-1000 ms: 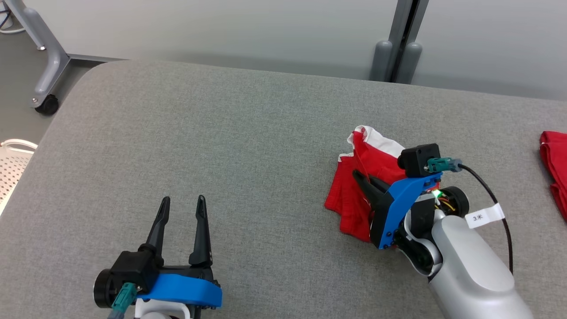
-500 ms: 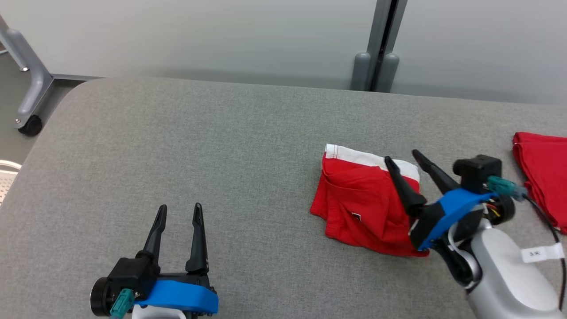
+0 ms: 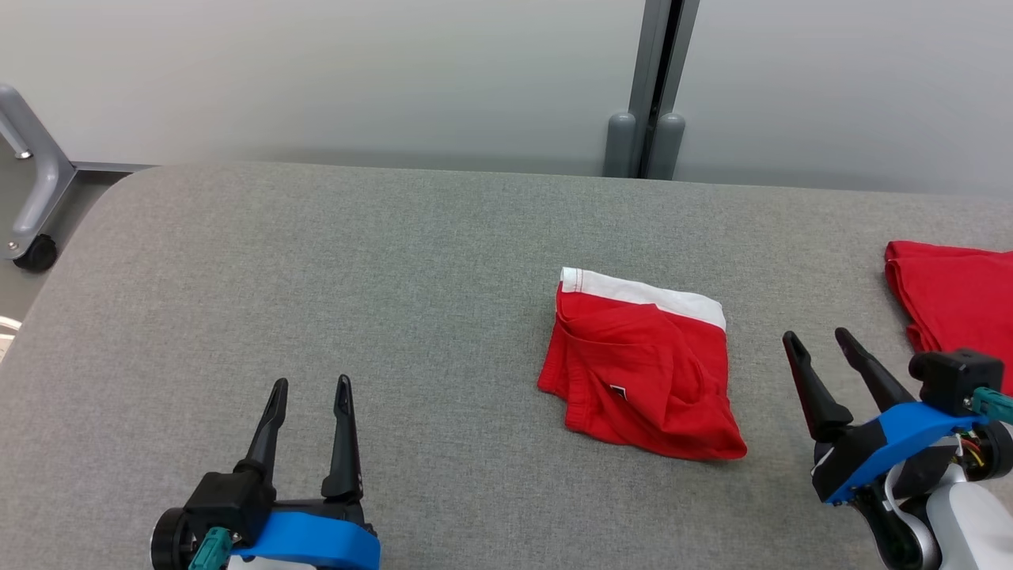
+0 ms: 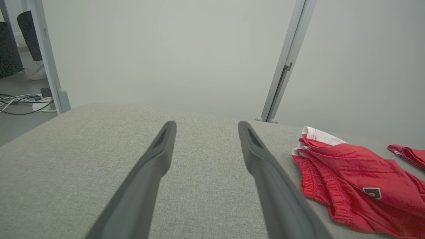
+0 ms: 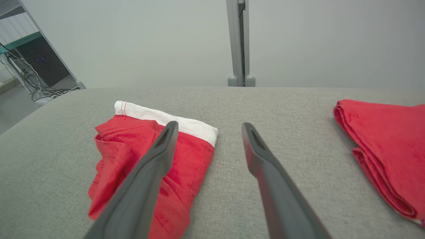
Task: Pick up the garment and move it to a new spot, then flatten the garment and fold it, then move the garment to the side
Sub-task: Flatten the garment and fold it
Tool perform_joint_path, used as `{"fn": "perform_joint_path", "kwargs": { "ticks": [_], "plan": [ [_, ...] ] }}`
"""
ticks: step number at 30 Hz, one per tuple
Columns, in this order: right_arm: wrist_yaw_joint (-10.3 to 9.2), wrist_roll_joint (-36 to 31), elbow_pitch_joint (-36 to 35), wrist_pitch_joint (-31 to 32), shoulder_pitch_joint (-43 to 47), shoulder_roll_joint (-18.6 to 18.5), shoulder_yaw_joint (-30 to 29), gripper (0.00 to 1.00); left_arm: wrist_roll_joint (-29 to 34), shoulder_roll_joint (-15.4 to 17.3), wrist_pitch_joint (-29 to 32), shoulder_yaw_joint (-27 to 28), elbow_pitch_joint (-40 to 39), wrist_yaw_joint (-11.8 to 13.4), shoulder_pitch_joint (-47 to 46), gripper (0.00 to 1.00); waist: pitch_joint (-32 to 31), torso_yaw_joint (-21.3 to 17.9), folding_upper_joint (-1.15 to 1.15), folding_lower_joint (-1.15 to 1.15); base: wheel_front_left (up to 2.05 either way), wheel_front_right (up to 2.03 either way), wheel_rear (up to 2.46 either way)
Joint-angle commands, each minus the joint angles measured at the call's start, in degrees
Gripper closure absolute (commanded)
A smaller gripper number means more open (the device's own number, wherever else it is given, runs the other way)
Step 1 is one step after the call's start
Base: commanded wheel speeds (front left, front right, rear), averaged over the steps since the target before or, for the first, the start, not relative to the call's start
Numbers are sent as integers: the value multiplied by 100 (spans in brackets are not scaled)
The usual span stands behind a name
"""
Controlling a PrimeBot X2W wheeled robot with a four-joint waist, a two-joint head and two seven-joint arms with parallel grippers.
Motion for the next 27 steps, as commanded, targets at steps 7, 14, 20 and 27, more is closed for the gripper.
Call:
{"fn": "perform_joint_path", "kwargs": {
  "ticks": [7,14,20,27],
  "plan": [
    [4,-135,11,158,-111,140,-145,0,42,-2,-10,-55,11,-26,-10,0,23,64,0,0,0,0,0],
    [3,-5,421,377,-556,96,339,0,8,-2,-10,-113,5,-8,-54,0,117,254,0,0,0,0,0],
    [3,-35,886,250,-874,-12,279,3,-23,-3,-10,-149,-11,10,-81,0,181,359,0,0,0,0,0],
    [3,-116,1439,56,-1062,-222,248,100,-60,-3,-10,-149,-54,42,-143,0,335,432,0,0,0,0,0]
  ]
}}
